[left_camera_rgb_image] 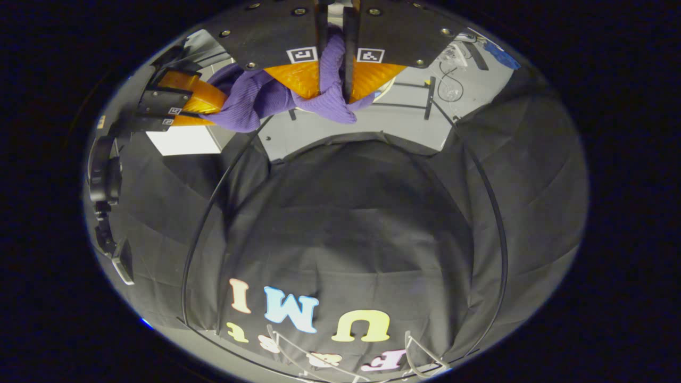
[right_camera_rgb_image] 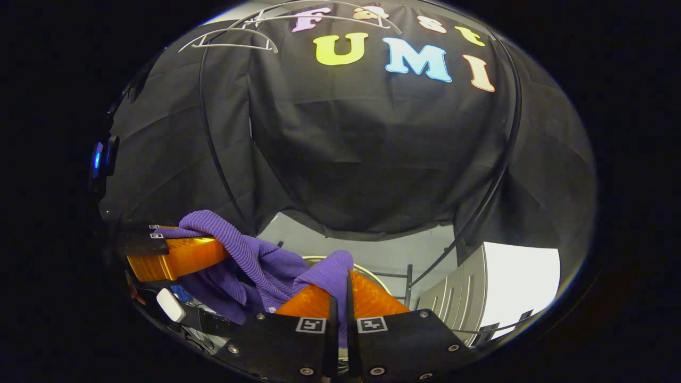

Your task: Grasp the clothes on the hanger with both hands and then place them into the laundry hamper below.

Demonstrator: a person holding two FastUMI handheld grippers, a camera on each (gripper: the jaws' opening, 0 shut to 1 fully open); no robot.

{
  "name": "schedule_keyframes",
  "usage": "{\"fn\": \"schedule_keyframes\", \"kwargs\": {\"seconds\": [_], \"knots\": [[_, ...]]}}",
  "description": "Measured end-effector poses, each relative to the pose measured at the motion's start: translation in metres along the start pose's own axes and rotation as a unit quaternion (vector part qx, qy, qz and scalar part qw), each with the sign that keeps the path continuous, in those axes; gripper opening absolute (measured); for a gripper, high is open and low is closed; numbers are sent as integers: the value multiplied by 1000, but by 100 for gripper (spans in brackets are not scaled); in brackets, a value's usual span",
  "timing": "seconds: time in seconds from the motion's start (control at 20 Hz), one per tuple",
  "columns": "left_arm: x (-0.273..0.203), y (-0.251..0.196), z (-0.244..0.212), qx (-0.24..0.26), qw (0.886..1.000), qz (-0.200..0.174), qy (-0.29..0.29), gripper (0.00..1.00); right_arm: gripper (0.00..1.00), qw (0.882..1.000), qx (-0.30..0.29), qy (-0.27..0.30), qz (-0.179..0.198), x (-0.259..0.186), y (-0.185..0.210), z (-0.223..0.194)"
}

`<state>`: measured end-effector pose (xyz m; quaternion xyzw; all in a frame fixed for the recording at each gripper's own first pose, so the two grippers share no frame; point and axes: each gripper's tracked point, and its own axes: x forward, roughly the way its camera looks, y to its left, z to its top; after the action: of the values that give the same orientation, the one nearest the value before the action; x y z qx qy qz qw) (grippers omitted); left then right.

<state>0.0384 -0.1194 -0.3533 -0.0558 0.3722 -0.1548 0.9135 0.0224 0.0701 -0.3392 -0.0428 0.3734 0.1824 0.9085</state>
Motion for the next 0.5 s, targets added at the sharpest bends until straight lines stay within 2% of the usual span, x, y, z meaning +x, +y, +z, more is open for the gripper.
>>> {"fn": "schedule_keyframes", "kwargs": {"seconds": [0.15, 0.2, 0.25, 0.35, 0.45, 0.5], "knots": [[5, 6, -25, 4, 1000, 8, 29, 13, 12, 999, -2, 31, -9, 6, -4, -18], [5, 6, -30, 5, 999, 9, 36, 17, 13, 999, 0, 39, -10, 4, -5, -24], [5, 5, -36, 7, 999, 7, 44, 14, 16, 999, 3, 44, -8, 5, -5, -27], [3, 10, -41, 16, 999, 13, 49, 17, 31, 999, 3, 48, -6, 1, -4, -31], [-5, 14, -35, 22, 999, 18, 40, 47, 46, 999, 6, 37, -2, -4, -3, -27], [-8, 17, -31, 23, 999, 22, 35, 63, 60, 999, 7, 32, 0, -6, -3, -27]]}}
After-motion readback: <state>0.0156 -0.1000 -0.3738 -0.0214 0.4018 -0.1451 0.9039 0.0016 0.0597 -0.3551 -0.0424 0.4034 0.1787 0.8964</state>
